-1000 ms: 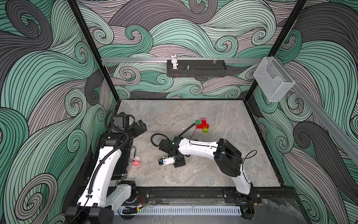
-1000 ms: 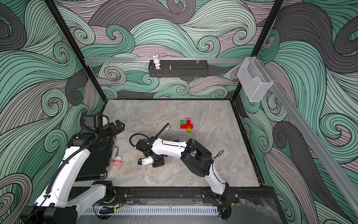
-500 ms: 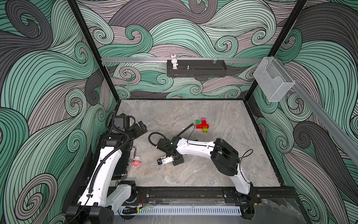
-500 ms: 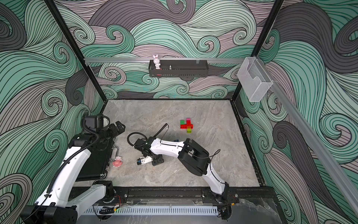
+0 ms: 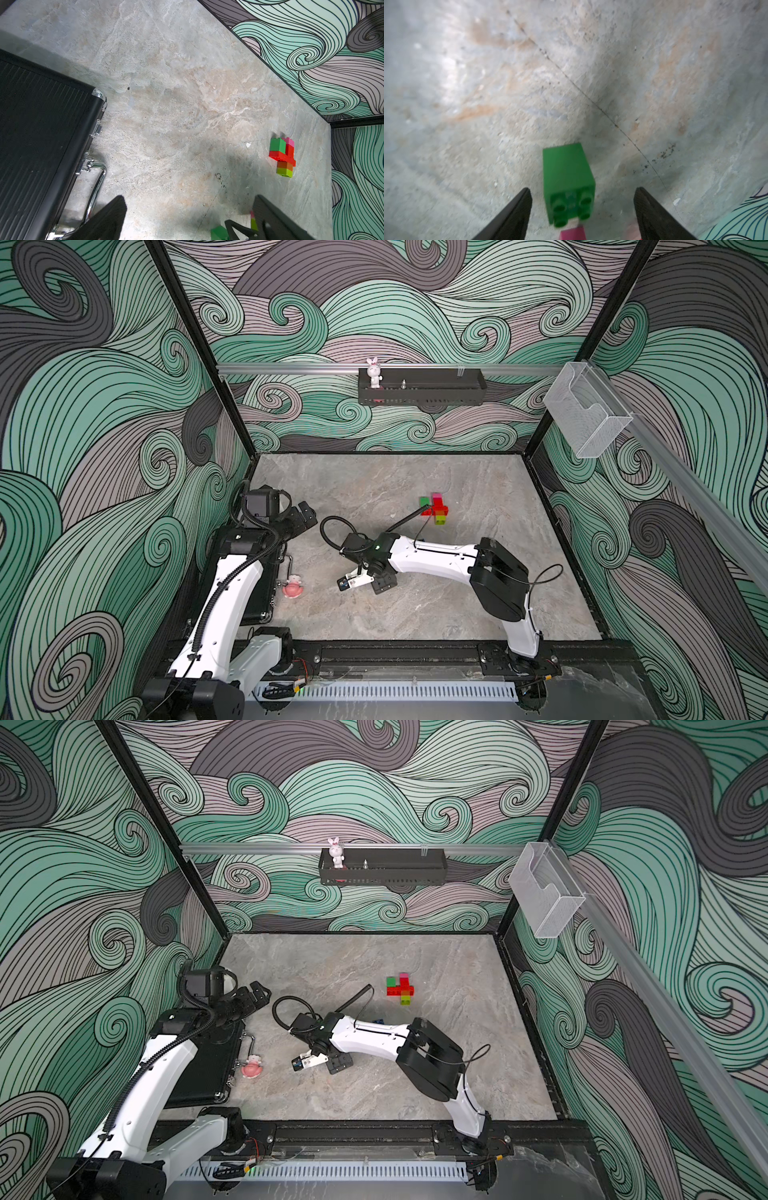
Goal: Assemble the number 4 with lego
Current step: Place the lego brick at the center of the board, then pick up the lego brick from the center of the board.
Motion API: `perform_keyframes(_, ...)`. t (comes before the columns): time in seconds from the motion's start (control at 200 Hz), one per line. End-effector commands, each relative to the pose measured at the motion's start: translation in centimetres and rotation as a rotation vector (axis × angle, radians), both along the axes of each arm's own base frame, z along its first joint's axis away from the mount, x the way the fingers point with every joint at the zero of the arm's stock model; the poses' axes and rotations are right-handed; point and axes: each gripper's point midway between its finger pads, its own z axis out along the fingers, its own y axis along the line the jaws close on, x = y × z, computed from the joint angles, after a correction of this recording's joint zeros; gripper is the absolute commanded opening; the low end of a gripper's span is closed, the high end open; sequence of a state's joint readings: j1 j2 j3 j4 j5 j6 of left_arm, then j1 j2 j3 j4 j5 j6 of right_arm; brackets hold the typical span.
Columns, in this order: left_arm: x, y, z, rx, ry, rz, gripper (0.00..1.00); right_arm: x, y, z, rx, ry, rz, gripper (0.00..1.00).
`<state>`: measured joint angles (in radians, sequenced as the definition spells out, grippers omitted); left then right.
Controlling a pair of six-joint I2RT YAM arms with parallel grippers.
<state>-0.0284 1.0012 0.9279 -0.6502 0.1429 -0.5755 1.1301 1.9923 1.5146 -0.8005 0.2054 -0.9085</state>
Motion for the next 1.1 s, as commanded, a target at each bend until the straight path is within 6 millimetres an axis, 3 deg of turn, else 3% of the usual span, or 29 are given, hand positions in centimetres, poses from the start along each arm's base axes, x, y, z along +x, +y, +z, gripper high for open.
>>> perform_keyframes(0.0,0.5,-1.2,-0.1,-0.078,-0.035,-0.022,0.99,-1.0,-0.1,4.2,0.134,0.010,-0.025,0.99)
perform_keyframes(0.14,0.7,-4.6,-2.1,-0.176,0.032,-0.109,0.99,-2.1,-1.0,9.1,0.354,0.016,-0.107,0.99)
perform_keyframes(0.31,0.1,-11.4,-4.8,-0.170,0.156,-0.332,0.99,0.3,-3.5,16.8,0.799,-0.081,-0.377,0.99)
perform_keyframes(0.405,-0.8,-15.2,-6.7,-0.214,0.231,-0.456,0.99,3.0,-7.3,21.4,1.112,-0.178,-0.646,1.00)
perform_keyframes(0.45,-1.3,-16.7,-7.5,-0.246,0.261,-0.510,0.98,3.7,-9.4,22.0,1.211,-0.180,-0.777,1.00)
perform_keyframes(0.525,-2.2,-18.8,-9.0,-0.291,0.330,-0.580,0.99,4.2,-12.7,21.3,1.293,-0.130,-0.990,0.99)
perform_keyframes(0.58,-2.8,-19.9,-9.9,-0.312,0.373,-0.619,0.99,4.2,-14.8,19.6,1.298,-0.075,-1.148,1.00)
perform_keyframes(0.736,-3.8,-21.7,-11.5,-0.335,0.414,-0.690,0.99,2.3,-18.1,14.2,1.198,0.033,-1.394,0.99)
perform_keyframes(0.796,-4.0,-22.1,-12.2,-0.346,0.421,-0.706,0.99,1.7,-18.8,13.2,1.196,0.050,-1.431,1.00)
perform_keyframes(1.091,-5.0,-22.9,-13.6,-0.340,0.428,-0.763,0.99,1.3,-20.3,12.9,1.263,0.011,-1.445,0.99)
